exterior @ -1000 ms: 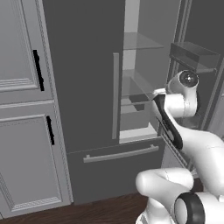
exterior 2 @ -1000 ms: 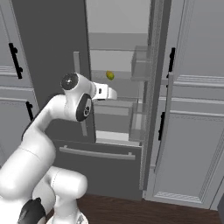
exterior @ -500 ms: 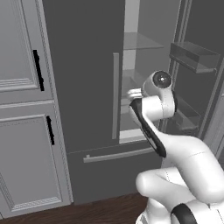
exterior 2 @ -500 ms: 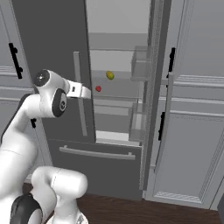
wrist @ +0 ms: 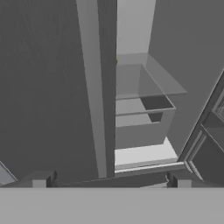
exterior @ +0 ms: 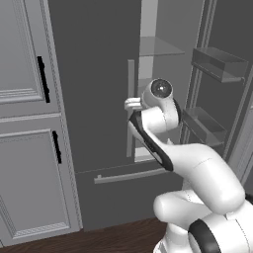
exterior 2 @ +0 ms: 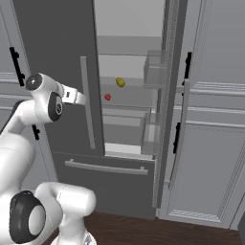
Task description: Take the strawberry from the fridge and place it on top of the pancake, located on the dining counter.
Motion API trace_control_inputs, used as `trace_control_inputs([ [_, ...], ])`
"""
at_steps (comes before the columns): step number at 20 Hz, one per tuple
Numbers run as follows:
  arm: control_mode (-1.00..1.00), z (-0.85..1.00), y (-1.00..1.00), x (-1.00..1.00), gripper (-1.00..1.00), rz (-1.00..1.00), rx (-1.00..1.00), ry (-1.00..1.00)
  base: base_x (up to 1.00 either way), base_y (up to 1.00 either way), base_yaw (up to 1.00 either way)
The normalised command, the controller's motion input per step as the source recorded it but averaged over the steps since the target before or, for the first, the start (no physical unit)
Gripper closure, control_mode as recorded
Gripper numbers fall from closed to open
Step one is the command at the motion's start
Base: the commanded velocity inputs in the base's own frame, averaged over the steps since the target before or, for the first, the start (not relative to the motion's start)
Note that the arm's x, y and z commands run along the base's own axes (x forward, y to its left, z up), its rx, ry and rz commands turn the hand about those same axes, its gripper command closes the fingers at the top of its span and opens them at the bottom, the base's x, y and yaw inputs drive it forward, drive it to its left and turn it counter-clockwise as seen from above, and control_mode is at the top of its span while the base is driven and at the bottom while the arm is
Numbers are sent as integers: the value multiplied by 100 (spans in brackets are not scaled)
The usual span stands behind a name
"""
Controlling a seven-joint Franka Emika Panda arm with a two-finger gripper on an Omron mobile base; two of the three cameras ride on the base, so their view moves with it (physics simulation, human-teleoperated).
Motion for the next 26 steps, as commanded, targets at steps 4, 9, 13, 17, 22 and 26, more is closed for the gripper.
trace_control_inputs([
  [4,-100,0,0,59,-100,1,1,0,0,0,0],
  [9,-100,0,0,59,-100,7,1,0,0,0,0],
  [13,-100,0,0,52,-100,7,6,0,0,0,0],
  [17,-100,-1,0,39,-100,4,2,-4,0,0,0],
  [22,-100,0,0,39,-100,0,0,-3,0,0,0],
  [26,-100,0,9,48,-100,0,0,0,0,0,0],
])
